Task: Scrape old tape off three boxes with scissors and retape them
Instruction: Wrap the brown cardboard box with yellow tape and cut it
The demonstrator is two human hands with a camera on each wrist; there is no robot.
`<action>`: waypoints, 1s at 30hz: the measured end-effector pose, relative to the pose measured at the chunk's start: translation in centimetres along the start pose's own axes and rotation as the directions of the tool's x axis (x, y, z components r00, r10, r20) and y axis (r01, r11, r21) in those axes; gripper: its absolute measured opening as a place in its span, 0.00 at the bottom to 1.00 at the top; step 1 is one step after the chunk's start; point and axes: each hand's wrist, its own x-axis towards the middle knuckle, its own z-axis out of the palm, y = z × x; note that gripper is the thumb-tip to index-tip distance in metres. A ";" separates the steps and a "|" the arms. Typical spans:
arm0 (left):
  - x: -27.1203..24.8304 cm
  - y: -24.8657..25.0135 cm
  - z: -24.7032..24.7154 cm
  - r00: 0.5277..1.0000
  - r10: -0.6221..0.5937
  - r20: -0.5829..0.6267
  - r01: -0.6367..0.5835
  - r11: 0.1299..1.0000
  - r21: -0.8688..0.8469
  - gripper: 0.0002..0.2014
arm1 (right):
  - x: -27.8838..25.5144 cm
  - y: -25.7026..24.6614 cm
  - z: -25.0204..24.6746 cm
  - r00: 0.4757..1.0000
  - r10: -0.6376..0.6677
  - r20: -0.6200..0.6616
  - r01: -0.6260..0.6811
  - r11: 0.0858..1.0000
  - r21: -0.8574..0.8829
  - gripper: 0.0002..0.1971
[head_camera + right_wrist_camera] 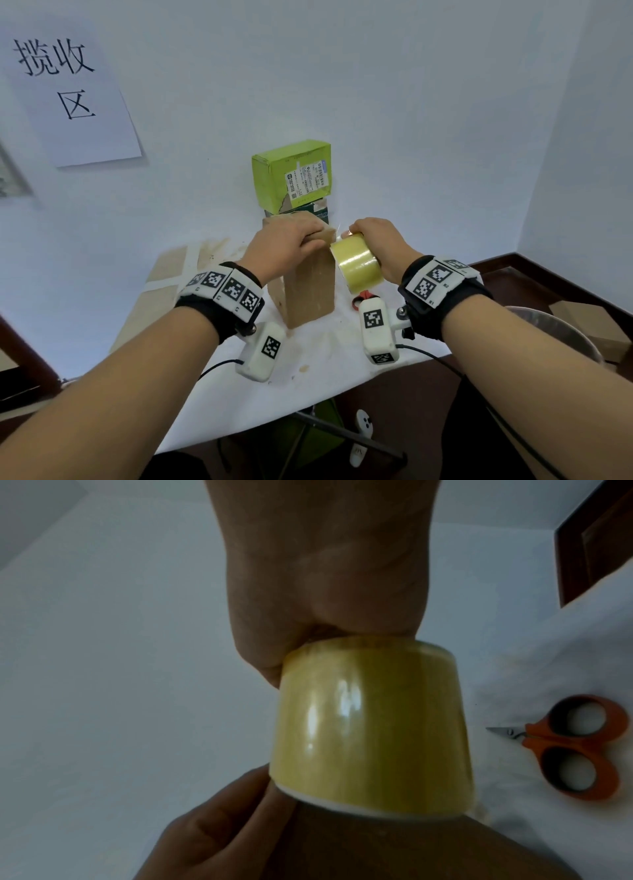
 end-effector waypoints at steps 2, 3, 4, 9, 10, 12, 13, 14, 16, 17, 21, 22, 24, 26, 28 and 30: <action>0.0 0.2 -0.7 0.999 -0.015 0.040 0.018 0.997 -0.077 0.14 | -0.2 -0.2 -0.3 1.000 -0.008 0.006 0.008 1.000 -0.004 0.03; -0.2 0.1 -1.2 0.996 -0.064 0.064 0.073 0.987 -0.143 0.15 | -0.3 -0.2 -0.4 1.000 -0.006 0.023 0.006 1.000 -0.009 0.02; -0.3 0.2 -1.9 0.986 -0.144 0.080 0.159 0.960 -0.229 0.16 | -0.5 -0.4 -0.7 0.999 -0.006 0.043 0.006 1.000 -0.018 0.02; 0.5 0.4 -3.9 0.883 -0.466 0.052 0.392 0.673 -0.627 0.14 | -1.6 -1.7 -0.9 0.988 -0.024 0.150 0.034 0.998 -0.060 0.02; 0.8 0.8 -4.2 0.874 -0.476 0.097 0.400 0.593 -0.699 0.13 | -1.8 -2.0 -0.7 0.986 -0.030 0.161 0.042 0.997 -0.068 0.02; 1.2 1.8 -4.6 0.868 -0.443 0.225 0.445 0.490 -0.750 0.17 | -2.3 -2.5 -0.3 0.983 -0.041 0.177 0.057 0.995 -0.088 0.01; 1.3 2.2 -4.7 0.866 -0.420 0.270 0.468 0.493 -0.733 0.20 | -2.4 -2.8 -0.2 0.983 -0.043 0.179 0.063 0.993 -0.104 0.02; 1.4 2.4 -4.7 0.865 -0.409 0.291 0.482 0.516 -0.708 0.21 | -2.6 -2.9 0.0 0.983 -0.047 0.178 0.068 0.991 -0.116 0.03; 1.5 2.4 -4.7 0.864 -0.409 0.293 0.489 0.549 -0.677 0.18 | -2.8 -3.4 0.3 0.984 -0.061 0.165 0.080 0.990 -0.113 0.04; 1.6 2.4 -4.8 0.861 -0.413 0.296 0.495 0.547 -0.675 0.15 | -3.0 -3.5 0.3 0.985 -0.067 0.158 0.084 0.991 -0.108 0.04; 1.6 2.3 -5.0 0.852 -0.432 0.297 0.502 0.510 -0.698 0.09 | -3.3 -3.7 0.5 0.990 -0.047 0.132 0.067 0.987 -0.148 0.05; 1.6 2.3 -5.1 0.851 -0.438 0.289 0.500 0.510 -0.700 0.08 | -3.4 -3.8 0.6 0.990 -0.034 0.138 0.057 0.984 -0.169 0.06; 1.5 2.4 -5.0 0.849 -0.457 0.265 0.496 0.514 -0.700 0.06 | -3.5 -4.1 0.8 0.987 0.001 0.161 0.036 0.973 -0.227 0.15; 1.4 2.3 -4.9 0.842 -0.482 0.243 0.492 0.500 -0.712 0.05 | -3.7 -4.6 0.9 0.984 0.026 0.175 0.019 0.969 -0.248 0.21; 1.3 2.2 -4.5 0.835 -0.496 0.239 0.491 0.475 -0.730 0.06 | -4.0 -5.0 0.6 0.988 0.040 0.152 -0.004 0.973 -0.233 0.19; 1.4 2.1 -4.3 0.838 -0.497 0.227 0.481 0.474 -0.738 0.07 | -4.3 -5.1 0.3 0.983 0.066 0.172 -0.026 0.974 -0.224 0.19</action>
